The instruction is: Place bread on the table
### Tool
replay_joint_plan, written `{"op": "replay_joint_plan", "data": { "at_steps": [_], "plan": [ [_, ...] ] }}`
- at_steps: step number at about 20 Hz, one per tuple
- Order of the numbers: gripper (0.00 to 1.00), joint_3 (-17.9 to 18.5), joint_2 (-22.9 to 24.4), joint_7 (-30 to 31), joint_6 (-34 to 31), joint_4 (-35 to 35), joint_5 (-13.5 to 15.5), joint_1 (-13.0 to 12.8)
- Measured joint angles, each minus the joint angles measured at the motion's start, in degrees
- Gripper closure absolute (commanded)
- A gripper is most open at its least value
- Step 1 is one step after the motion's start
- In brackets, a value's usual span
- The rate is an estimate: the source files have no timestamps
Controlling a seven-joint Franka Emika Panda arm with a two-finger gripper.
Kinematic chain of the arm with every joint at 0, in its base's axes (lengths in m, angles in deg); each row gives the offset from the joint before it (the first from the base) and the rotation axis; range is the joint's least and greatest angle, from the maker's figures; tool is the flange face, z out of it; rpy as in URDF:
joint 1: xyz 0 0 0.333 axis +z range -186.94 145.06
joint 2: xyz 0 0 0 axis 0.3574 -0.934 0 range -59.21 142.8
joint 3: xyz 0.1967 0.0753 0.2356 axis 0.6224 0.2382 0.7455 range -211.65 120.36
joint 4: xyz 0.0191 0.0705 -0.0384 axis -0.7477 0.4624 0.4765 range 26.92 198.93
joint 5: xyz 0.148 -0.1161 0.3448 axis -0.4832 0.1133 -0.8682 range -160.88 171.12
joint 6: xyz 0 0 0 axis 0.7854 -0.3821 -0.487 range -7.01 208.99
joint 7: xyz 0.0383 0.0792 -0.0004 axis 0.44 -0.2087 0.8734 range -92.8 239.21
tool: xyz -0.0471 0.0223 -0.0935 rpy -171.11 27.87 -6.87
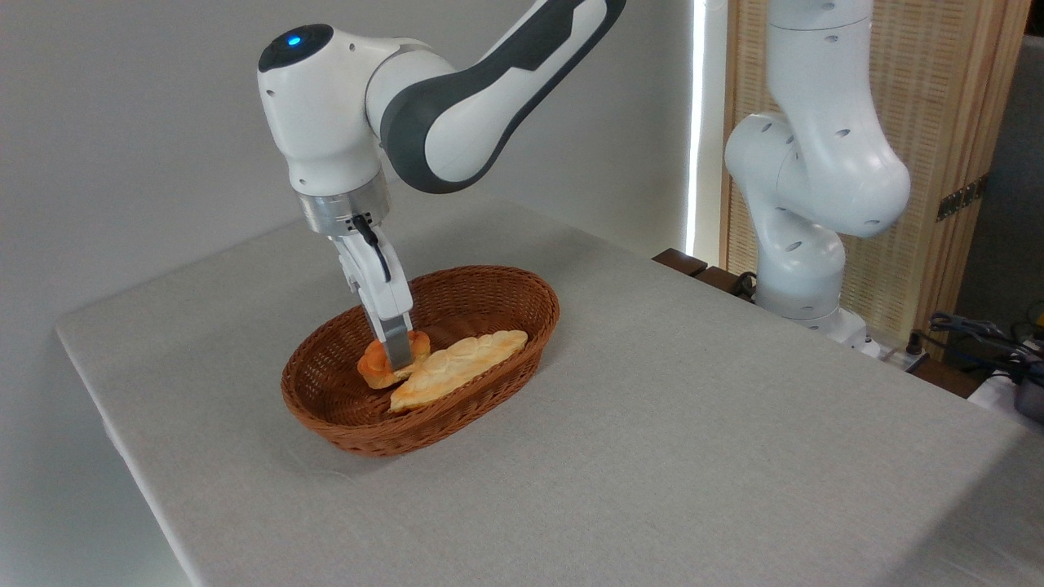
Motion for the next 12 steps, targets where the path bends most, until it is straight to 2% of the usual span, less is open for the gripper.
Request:
{"op": "replay_joint_plan", "data": {
  "at_steps": [3,12],
  "plan": [
    [0.59,1.50,1.24,0.00,-1.13,-0.72,0.00,0.22],
    [0.59,10.82,8.90,-1.71,-10.72,-2.70,-0.01,0.73]
  ]
}}
